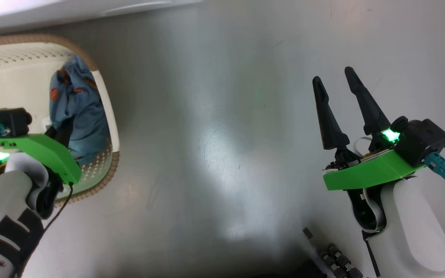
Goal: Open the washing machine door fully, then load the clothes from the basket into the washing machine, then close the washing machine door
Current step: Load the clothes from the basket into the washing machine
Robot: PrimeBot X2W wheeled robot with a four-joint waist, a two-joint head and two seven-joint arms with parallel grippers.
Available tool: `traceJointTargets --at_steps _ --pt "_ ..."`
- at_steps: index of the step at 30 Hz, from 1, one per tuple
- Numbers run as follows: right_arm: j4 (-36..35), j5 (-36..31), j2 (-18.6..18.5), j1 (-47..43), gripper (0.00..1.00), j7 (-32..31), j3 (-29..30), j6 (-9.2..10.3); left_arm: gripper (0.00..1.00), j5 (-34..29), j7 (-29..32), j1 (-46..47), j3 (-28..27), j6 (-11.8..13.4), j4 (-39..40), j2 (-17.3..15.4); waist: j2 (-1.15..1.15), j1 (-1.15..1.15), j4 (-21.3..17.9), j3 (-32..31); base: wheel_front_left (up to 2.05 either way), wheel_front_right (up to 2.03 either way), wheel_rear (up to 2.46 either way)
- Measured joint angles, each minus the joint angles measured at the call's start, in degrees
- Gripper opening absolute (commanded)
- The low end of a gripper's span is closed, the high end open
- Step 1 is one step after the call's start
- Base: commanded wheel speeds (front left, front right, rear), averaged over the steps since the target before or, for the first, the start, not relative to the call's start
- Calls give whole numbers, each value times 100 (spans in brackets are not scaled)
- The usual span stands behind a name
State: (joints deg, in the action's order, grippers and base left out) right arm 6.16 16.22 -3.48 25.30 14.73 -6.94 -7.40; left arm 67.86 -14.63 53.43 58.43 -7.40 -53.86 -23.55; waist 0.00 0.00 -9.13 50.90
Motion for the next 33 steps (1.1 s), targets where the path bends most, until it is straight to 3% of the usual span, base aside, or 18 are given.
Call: traceJointTargets --at_steps 6,11,19,33 --pt "48 -1 3 -5 100 0 53 0 0 111 1 -65 -214 0 -23 96 0 0 74 -332 0 0 0" --pt "148 -1 -2 -77 100 0 55 0 0 -74 1 -372 -791 0 64 103 0 0 158 -702 0 0 0" --pt "404 66 -171 -432 100 0 -43 0 0 -933 1 -1228 -1937 0 348 136 0 0 317 -1493 0 0 0" --pt "627 259 -604 -1234 100 -1 -126 0 0 -2633 2 -2741 -3832 0 1379 487 0 0 689 -2970 0 0 0"
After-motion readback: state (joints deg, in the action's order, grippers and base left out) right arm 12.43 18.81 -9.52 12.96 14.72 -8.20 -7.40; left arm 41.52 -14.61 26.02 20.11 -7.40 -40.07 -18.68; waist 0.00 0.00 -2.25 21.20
